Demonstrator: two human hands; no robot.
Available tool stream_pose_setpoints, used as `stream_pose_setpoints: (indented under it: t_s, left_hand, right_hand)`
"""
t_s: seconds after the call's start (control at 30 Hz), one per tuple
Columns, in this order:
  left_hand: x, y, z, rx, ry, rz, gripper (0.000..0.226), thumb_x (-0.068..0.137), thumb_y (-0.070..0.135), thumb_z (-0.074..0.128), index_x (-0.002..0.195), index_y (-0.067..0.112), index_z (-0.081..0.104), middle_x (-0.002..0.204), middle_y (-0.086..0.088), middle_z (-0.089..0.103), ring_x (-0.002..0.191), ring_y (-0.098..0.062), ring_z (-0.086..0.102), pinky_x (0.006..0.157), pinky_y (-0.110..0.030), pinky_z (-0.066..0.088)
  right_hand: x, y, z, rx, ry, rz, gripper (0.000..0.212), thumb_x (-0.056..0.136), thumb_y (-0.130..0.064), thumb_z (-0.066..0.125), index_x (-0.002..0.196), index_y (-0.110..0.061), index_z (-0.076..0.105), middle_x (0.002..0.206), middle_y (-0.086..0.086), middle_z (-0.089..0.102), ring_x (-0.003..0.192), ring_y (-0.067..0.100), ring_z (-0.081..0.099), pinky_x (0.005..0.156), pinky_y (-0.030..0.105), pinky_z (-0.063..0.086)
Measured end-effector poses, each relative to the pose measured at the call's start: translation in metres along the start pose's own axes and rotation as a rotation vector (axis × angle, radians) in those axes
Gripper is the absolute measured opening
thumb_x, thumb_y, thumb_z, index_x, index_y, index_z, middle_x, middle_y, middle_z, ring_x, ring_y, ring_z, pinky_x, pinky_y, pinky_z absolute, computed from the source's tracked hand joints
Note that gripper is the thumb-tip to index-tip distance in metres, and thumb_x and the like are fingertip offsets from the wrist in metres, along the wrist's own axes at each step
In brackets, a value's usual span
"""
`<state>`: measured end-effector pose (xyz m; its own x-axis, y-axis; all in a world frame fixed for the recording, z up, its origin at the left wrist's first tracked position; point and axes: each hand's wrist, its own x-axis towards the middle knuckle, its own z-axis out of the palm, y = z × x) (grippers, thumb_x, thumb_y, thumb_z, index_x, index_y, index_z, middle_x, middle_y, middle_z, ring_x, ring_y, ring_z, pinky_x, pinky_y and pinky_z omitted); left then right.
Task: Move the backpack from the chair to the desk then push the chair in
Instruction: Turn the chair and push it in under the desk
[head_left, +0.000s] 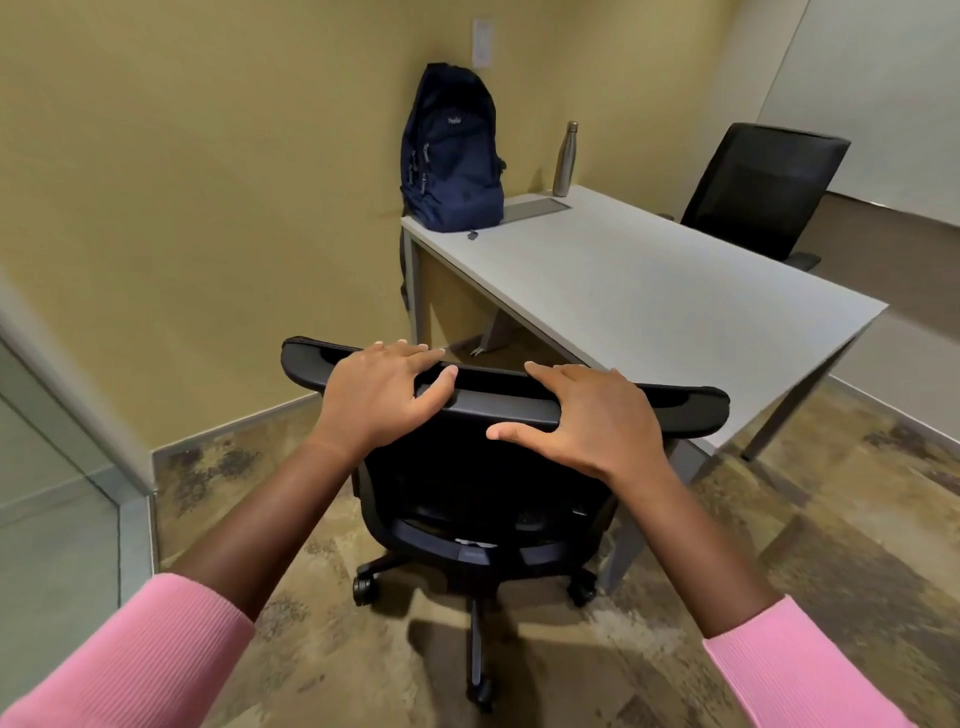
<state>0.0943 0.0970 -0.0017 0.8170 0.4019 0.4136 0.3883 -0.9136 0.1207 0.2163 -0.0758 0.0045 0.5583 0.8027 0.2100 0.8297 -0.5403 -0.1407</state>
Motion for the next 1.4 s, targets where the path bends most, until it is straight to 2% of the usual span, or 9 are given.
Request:
stream_pose_setpoints:
  t_s: [0.1, 0.33, 0.5, 0.6, 0.67, 0.9, 1.17, 1.27, 1.4]
  left_hand:
    - [0.019, -0.023, 0.008, -0.035, -0.030, -0.019, 0.076, 0.074, 0.060, 0.005, 0.118, 0.029, 0.058, 0.124, 0.000, 0.063, 0.115, -0.024, 0.055, 0.083, -0.034, 0.047]
    - [0.070, -0.068, 0.028, -0.078, -0.120, 0.022, 0.061, 0.082, 0.051, 0.018, 0.124, 0.026, 0.054, 0.134, -0.001, 0.056, 0.128, -0.020, 0.043, 0.104, -0.034, 0.034]
    - [0.107, -0.098, 0.040, -0.104, -0.133, 0.080, 0.056, 0.087, 0.049, 0.021, 0.125, 0.024, 0.053, 0.134, -0.002, 0.055, 0.129, -0.019, 0.042, 0.108, -0.035, 0.029]
    - [0.128, -0.114, 0.046, -0.130, -0.121, 0.109, 0.056, 0.086, 0.049, 0.022, 0.122, 0.023, 0.056, 0.131, -0.002, 0.058, 0.126, -0.019, 0.046, 0.106, -0.034, 0.032]
    - [0.142, -0.127, 0.053, -0.137, -0.113, 0.130, 0.046, 0.092, 0.046, 0.030, 0.122, 0.023, 0.057, 0.130, -0.002, 0.059, 0.124, -0.019, 0.048, 0.103, -0.033, 0.034]
    - [0.195, -0.168, 0.069, -0.166, -0.144, 0.189, 0.038, 0.094, 0.037, 0.036, 0.122, 0.022, 0.056, 0.131, -0.004, 0.058, 0.125, -0.022, 0.047, 0.104, -0.036, 0.034]
    - [0.259, -0.210, 0.092, -0.150, -0.123, 0.286, 0.056, 0.084, 0.045, 0.020, 0.118, 0.025, 0.060, 0.124, 0.000, 0.063, 0.115, -0.020, 0.054, 0.090, -0.032, 0.041]
    - [0.283, -0.229, 0.103, -0.177, -0.127, 0.311, 0.055, 0.085, 0.044, 0.021, 0.119, 0.025, 0.059, 0.126, 0.001, 0.062, 0.120, -0.020, 0.051, 0.095, -0.032, 0.039]
    - [0.317, -0.252, 0.114, -0.209, -0.167, 0.343, 0.055, 0.085, 0.043, 0.021, 0.124, 0.024, 0.055, 0.133, 0.000, 0.056, 0.129, -0.020, 0.043, 0.104, -0.032, 0.032]
  right_hand:
    - [0.020, -0.012, 0.008, 0.004, 0.018, 0.032, 0.104, 0.052, -0.094, 0.017, 0.131, -0.031, 0.042, 0.128, 0.000, 0.059, 0.118, 0.022, 0.052, 0.103, 0.047, 0.038]
    - [0.073, -0.029, 0.025, -0.022, 0.051, 0.121, 0.100, 0.053, -0.093, 0.021, 0.129, -0.033, 0.044, 0.130, 0.000, 0.058, 0.119, 0.024, 0.052, 0.099, 0.046, 0.041]
    - [0.112, -0.038, 0.035, -0.060, 0.083, 0.184, 0.100, 0.053, -0.093, 0.020, 0.129, -0.033, 0.045, 0.127, -0.001, 0.060, 0.116, 0.023, 0.054, 0.092, 0.040, 0.045]
    - [0.135, -0.044, 0.040, -0.071, 0.070, 0.208, 0.103, 0.052, -0.093, 0.018, 0.130, -0.031, 0.044, 0.127, -0.001, 0.060, 0.115, 0.024, 0.054, 0.096, 0.044, 0.043]
    - [0.150, -0.048, 0.045, -0.070, 0.062, 0.238, 0.105, 0.051, -0.094, 0.016, 0.130, -0.030, 0.044, 0.129, 0.000, 0.058, 0.118, 0.024, 0.052, 0.099, 0.046, 0.041]
    - [0.205, -0.064, 0.061, -0.110, 0.059, 0.308, 0.103, 0.055, -0.092, 0.016, 0.130, -0.028, 0.043, 0.128, 0.002, 0.059, 0.118, 0.024, 0.052, 0.102, 0.047, 0.039]
    - [0.268, -0.073, 0.082, -0.164, 0.130, 0.390, 0.105, 0.055, -0.094, 0.010, 0.126, -0.025, 0.047, 0.119, 0.006, 0.064, 0.111, 0.027, 0.056, 0.098, 0.048, 0.041]
    - [0.294, -0.078, 0.092, -0.181, 0.120, 0.433, 0.109, 0.053, -0.094, 0.003, 0.126, -0.024, 0.046, 0.119, 0.007, 0.063, 0.112, 0.028, 0.055, 0.098, 0.049, 0.041]
    - [0.332, -0.086, 0.103, -0.183, 0.070, 0.500, 0.113, 0.052, -0.093, -0.001, 0.133, -0.024, 0.037, 0.130, 0.009, 0.055, 0.122, 0.029, 0.047, 0.105, 0.051, 0.033]
